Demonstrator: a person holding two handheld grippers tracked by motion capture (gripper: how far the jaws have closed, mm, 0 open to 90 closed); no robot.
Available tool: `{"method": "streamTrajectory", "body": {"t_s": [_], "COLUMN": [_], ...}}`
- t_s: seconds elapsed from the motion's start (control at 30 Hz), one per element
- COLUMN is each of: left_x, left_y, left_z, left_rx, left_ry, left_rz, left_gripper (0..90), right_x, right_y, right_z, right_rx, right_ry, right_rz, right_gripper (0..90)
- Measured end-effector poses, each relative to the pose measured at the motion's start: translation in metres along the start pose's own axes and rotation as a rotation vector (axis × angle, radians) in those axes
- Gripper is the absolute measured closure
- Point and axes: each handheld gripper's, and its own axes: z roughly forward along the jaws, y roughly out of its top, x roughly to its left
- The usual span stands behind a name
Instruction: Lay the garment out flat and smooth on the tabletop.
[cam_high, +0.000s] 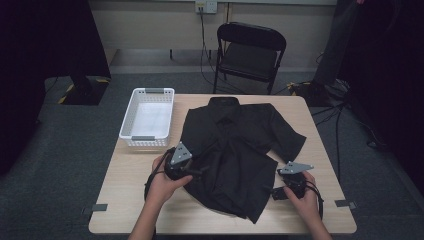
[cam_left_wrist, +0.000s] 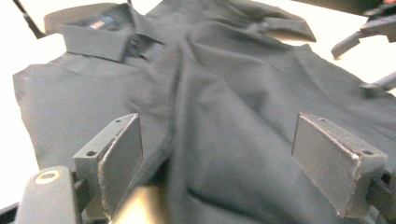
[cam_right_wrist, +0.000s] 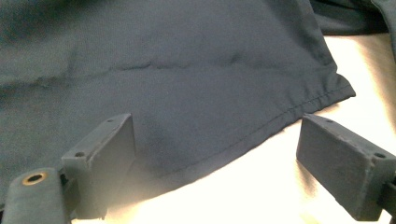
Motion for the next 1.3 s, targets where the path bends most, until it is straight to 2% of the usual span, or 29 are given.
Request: {"method": "streamTrajectory", "body": {"t_s": [0.13, 0.23, 0.3, 0.4, 0.5, 0.6, 0.67, 0.9, 1.07, 1.13, 1.17, 1.2, 1.3], "left_x": [0.011, 0.022, 0.029, 0.033, 0.034, 0.037, 0.039, 0.034, 0.028, 0.026, 0.025, 0.025, 0.026], "left_y": [0.006, 0.008, 0.008, 0.008, 0.010, 0.011, 0.010, 0.002, -0.001, -0.002, -0.002, -0.002, -0.001], "left_z": [0.005, 0.006, 0.009, 0.017, 0.028, 0.040, 0.047, 0.067, 0.077, 0.081, 0.082, 0.083, 0.082], "left_rx": [0.020, 0.024, 0.045, 0.076, 0.085, 0.125, 0.135, 0.171, 0.197, 0.217, 0.216, 0.217, 0.200], "left_ry": [0.023, 0.053, 0.070, 0.073, 0.055, 0.063, 0.070, 0.024, 0.014, 0.023, 0.023, 0.024, 0.031], "left_rz": [-0.006, -0.038, -0.054, -0.061, -0.079, -0.071, -0.089, -0.098, -0.077, -0.036, -0.032, -0.035, -0.058], "left_gripper": [19.4, 25.5, 30.1, 32.8, 38.4, 41.6, 41.8, 46.3, 49.4, 55.6, 59.5, 66.0, 76.6], "right_x": [0.000, 0.000, 0.000, -0.001, -0.001, -0.001, -0.001, -0.001, -0.001, -0.001, -0.001, -0.001, -0.001], "right_y": [0.000, 0.000, 0.000, 0.000, 0.000, 0.000, 0.000, 0.000, 0.000, 0.000, 0.000, 0.000, 0.000], "right_z": [0.000, 0.000, 0.000, 0.000, 0.000, 0.000, 0.000, 0.000, 0.000, 0.000, 0.000, 0.000, 0.000], "right_rx": [0.000, 0.000, 0.000, 0.000, 0.000, 0.000, 0.000, 0.000, 0.000, 0.000, 0.000, 0.000, 0.000], "right_ry": [0.001, 0.002, 0.003, 0.005, 0.006, 0.005, 0.005, 0.008, 0.008, 0.008, 0.008, 0.008, 0.008], "right_rz": [0.000, -0.001, -0.001, -0.002, -0.003, -0.003, -0.003, -0.004, -0.004, -0.004, -0.004, -0.004, -0.004], "right_gripper": [11.1, 11.1, 11.1, 11.1, 11.1, 11.1, 11.1, 11.1, 11.1, 11.1, 11.1, 11.1, 11.1]}}
